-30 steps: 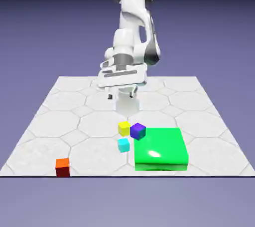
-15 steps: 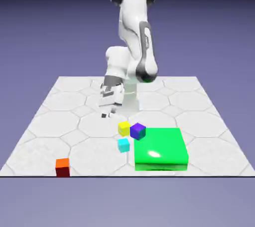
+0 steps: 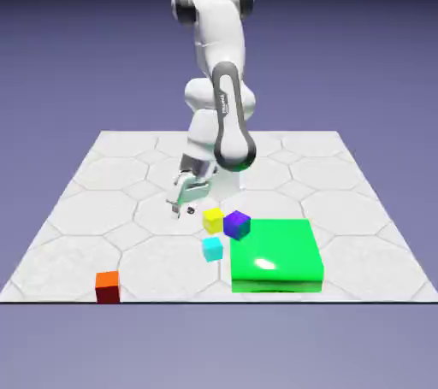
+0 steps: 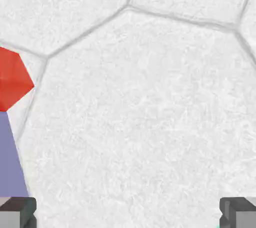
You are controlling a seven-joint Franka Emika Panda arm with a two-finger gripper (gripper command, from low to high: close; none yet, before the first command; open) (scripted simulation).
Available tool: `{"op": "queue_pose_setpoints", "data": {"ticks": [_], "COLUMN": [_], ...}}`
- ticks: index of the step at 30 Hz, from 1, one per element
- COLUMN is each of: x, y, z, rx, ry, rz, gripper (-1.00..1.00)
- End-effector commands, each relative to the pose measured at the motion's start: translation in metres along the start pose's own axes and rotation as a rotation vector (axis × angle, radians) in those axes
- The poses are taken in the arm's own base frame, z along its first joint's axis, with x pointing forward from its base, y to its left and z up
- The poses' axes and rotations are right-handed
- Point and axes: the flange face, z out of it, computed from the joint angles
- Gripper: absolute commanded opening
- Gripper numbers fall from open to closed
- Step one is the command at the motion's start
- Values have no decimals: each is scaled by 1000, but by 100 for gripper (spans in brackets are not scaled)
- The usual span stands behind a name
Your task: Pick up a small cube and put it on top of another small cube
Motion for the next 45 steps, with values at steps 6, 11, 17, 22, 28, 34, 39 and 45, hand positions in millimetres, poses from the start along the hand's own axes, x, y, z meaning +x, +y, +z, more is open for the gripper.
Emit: {"op": "queue_pose_setpoints", "data": {"ticks": [6, 11, 17, 22, 28, 34, 39, 45], "x": [30, 48, 57, 68, 62, 52, 27, -11], "y": [32, 62, 73, 85, 78, 68, 35, 4], "z": [3, -5, 20, 54, 37, -5, 12, 19], "rx": [-83, -157, -167, -171, -168, -171, -175, -180], "ry": [174, 340, 364, 371, 365, 371, 200, -28], "rz": [273, 487, 530, 526, 529, 526, 521, 379], "gripper": [0, 0, 0, 0, -100, -100, -100, -100]}}
